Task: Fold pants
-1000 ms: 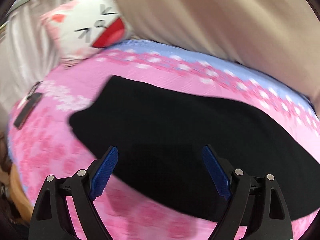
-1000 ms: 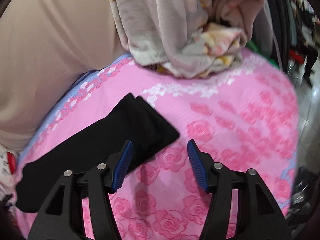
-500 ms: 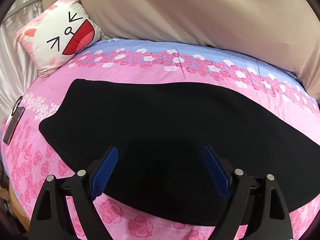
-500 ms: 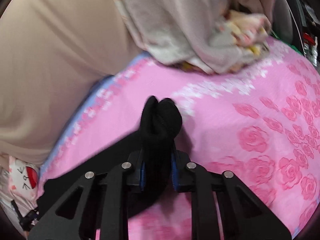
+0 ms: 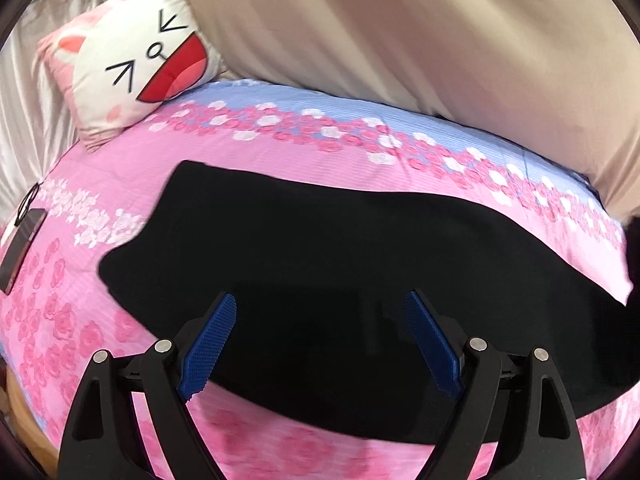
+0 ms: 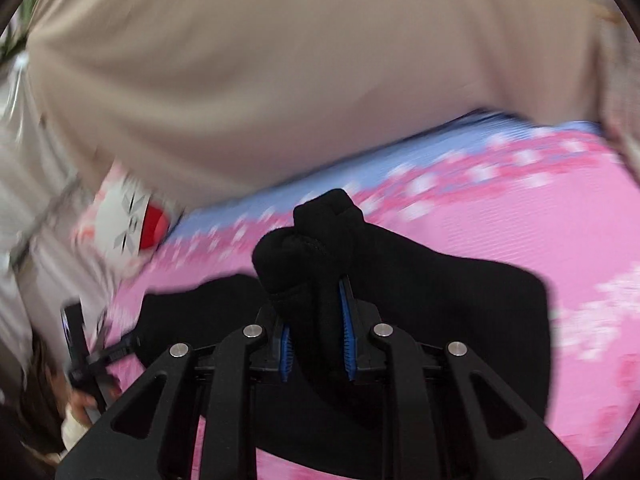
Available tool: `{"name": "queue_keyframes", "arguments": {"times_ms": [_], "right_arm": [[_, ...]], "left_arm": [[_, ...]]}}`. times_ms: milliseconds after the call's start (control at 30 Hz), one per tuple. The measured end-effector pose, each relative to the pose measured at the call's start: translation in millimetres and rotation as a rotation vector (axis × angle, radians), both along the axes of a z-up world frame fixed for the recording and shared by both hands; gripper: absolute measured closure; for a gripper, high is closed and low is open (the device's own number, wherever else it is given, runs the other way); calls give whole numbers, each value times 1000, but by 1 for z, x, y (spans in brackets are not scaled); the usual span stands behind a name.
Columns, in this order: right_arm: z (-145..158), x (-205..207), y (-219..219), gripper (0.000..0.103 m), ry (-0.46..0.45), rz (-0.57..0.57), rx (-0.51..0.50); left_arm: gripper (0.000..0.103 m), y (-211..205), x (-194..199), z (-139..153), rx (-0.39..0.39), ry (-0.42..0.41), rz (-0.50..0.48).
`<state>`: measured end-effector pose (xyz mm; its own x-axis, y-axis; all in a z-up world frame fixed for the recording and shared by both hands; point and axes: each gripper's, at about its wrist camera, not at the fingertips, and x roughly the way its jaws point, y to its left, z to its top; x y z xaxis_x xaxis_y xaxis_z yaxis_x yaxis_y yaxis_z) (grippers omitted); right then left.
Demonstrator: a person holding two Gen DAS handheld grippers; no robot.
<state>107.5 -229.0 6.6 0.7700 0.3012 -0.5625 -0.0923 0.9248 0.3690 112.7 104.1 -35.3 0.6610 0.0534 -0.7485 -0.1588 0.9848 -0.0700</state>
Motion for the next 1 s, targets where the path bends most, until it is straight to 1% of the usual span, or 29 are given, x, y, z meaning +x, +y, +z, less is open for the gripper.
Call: {"name": "queue_keyframes", "arguments": {"times_ms": [33,100,167,233,300,367,533,633,667,767,800,833,900,933,967,1000], "right_arm": [[-15,9,26,85,23,39,-29],[-33,14,53,85,48,72,-73],[-59,22,81,85,95,104,-110],[-74,23,93,85,122,102,-144],[-84,23,99,84,127,95,-176],[-86,23,102,84,122,91,-187],[-77,22,104,83,99,79,-202],[-65,25,120,83,69,120,-191],[-65,29,129,83,71,137,-214],[-78,38,145,83,107,167,-277],[-87,40,149,82,127,178,-295],[-89,39,150,80,123,183,-301],[-85,33,152,65,103,204,-295],[-80,26,152,46,83,216,-276],[-72,16,151,33,41,216,-259],[-67,7,150,33,8,222,-247]], "left_arm": [[19,8,-1,1,1,-1,8],[19,33,-5,2,-9,-6,31],[19,55,-8,3,-18,-8,60],[19,78,-12,1,-30,-7,88],[19,95,-15,-1,-43,-7,106],[19,107,-18,-5,-54,-8,120],[19,131,-21,-15,-96,3,154],[19,141,-23,-20,-123,9,175],[19,143,-23,-21,-127,12,178],[19,147,-26,-25,-137,18,187],[19,150,-27,-26,-139,21,192],[19,152,-29,-26,-145,22,197],[19,162,-34,-29,-191,22,207],[19,168,-37,-31,-227,21,218],[19,177,-42,-34,-286,20,238],[19,184,-45,-36,-330,21,254]]}}
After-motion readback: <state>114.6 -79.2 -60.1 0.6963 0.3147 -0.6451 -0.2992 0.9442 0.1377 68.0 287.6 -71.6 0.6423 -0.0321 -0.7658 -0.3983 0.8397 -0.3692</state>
